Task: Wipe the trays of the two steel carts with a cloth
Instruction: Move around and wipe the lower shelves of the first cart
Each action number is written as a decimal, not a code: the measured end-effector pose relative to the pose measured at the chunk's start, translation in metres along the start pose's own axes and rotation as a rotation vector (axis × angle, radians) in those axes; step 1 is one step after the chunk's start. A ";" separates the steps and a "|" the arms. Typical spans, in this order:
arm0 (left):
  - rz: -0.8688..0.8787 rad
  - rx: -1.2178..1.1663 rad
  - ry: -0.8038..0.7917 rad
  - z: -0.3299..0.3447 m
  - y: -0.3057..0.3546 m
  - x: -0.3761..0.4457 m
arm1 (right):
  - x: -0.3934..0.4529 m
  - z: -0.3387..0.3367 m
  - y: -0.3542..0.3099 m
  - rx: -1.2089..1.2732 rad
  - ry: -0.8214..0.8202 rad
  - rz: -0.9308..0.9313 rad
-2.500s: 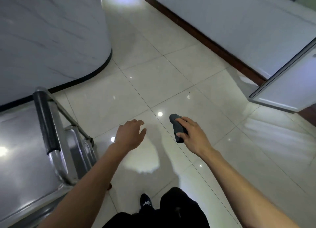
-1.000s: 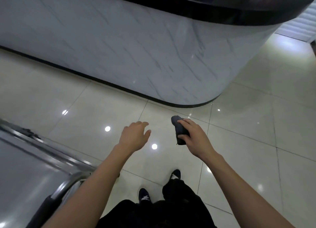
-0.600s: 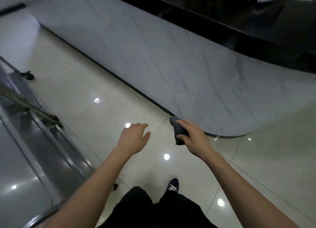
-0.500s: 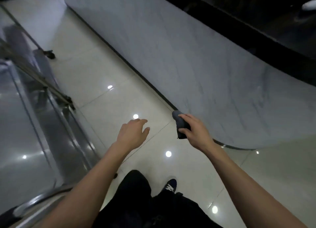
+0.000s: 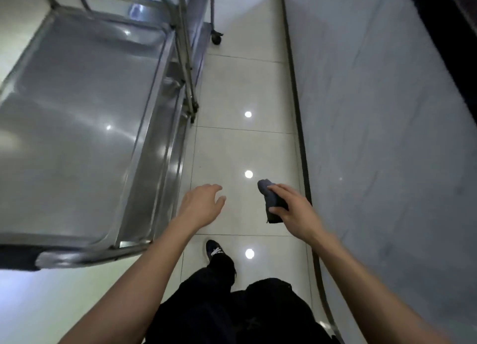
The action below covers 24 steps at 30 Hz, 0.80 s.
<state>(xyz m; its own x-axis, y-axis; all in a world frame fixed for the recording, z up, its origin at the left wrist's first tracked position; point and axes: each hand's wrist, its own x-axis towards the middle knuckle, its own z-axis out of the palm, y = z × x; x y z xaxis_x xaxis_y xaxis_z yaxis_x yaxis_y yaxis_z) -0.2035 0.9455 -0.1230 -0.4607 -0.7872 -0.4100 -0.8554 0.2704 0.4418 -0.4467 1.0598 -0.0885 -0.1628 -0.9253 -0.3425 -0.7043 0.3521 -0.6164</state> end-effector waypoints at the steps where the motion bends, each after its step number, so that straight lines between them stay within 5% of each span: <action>1: -0.022 -0.019 0.014 -0.003 -0.002 0.003 | 0.013 -0.004 -0.005 -0.020 -0.026 -0.028; 12: -0.428 -0.347 0.152 0.006 -0.030 0.006 | 0.144 -0.007 -0.024 -0.162 -0.326 -0.325; 24: -0.869 -0.549 0.316 0.053 0.040 0.010 | 0.266 -0.008 -0.016 -0.224 -0.700 -0.604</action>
<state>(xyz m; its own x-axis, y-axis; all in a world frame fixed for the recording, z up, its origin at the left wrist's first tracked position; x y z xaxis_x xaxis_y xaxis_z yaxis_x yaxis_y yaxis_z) -0.2545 0.9774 -0.1518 0.4033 -0.7188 -0.5663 -0.6011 -0.6747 0.4283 -0.4845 0.8065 -0.1638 0.6721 -0.6218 -0.4021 -0.6616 -0.2605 -0.7032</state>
